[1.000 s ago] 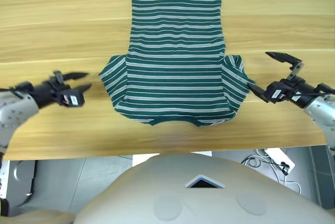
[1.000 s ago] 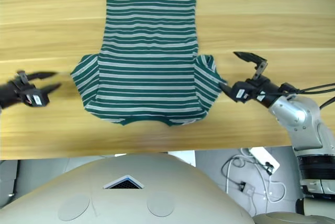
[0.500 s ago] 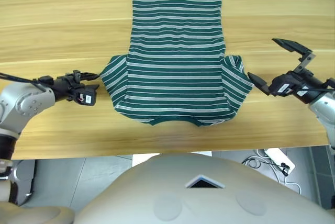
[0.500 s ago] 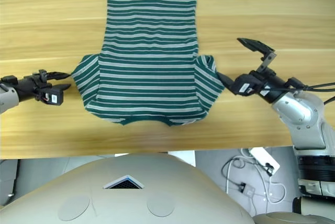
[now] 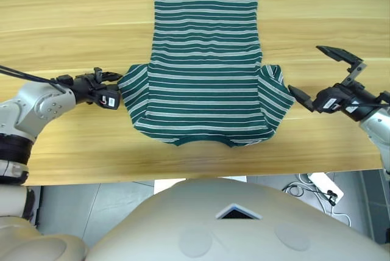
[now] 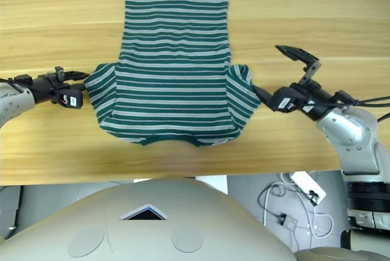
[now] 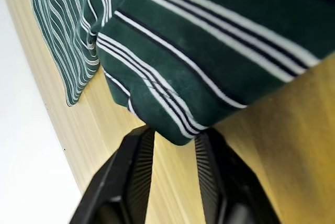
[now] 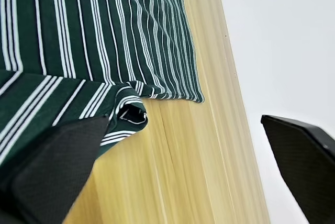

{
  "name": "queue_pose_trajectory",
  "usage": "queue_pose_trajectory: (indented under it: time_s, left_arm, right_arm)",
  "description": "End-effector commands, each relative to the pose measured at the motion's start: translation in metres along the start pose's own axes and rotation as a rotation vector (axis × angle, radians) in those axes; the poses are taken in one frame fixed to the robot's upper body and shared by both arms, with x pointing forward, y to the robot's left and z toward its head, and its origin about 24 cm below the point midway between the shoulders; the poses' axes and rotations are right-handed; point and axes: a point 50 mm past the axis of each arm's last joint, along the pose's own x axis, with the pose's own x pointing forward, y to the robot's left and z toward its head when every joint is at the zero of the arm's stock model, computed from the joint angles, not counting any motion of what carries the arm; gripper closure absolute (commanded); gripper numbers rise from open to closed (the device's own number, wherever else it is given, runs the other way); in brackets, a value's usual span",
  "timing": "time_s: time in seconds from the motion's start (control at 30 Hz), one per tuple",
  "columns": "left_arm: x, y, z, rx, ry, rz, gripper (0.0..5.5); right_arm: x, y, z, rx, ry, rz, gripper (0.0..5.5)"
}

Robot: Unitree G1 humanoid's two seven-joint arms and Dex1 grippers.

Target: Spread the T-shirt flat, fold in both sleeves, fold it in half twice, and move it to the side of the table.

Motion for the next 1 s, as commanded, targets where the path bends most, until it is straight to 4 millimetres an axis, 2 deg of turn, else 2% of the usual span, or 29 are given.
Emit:
queue_pose_trajectory:
  time_s: [0.03,0.17,0.3,0.4,0.57,1.0]
  left_arm:
    - [0.007,-0.027,0.006,-0.003,-0.021,-0.118,4.76]
    - [0.007,-0.028,0.005,-0.005,-0.022,-0.114,5.48]
    - [0.006,-0.025,0.004,-0.002,-0.017,-0.095,5.48]
    - [0.004,-0.014,0.004,-0.003,-0.019,-0.03,5.48]
    - [-0.01,-0.001,0.01,-0.021,-0.052,0.044,5.48]
    - [-0.02,0.005,0.011,-0.025,-0.061,0.098,5.48]
  right_arm:
    - [-0.001,-0.002,0.001,-0.01,-0.002,0.006,0.1]
    - [-0.001,-0.001,0.001,-0.007,-0.002,0.009,0.1]
    - [-0.001,0.0,0.002,-0.003,-0.001,0.011,0.1]
    - [0.0,0.001,0.002,-0.001,-0.003,0.01,0.1]
    - [0.001,0.005,0.004,0.002,-0.015,0.022,0.1]
    - [0.004,0.009,0.008,-0.001,-0.034,0.038,0.1]
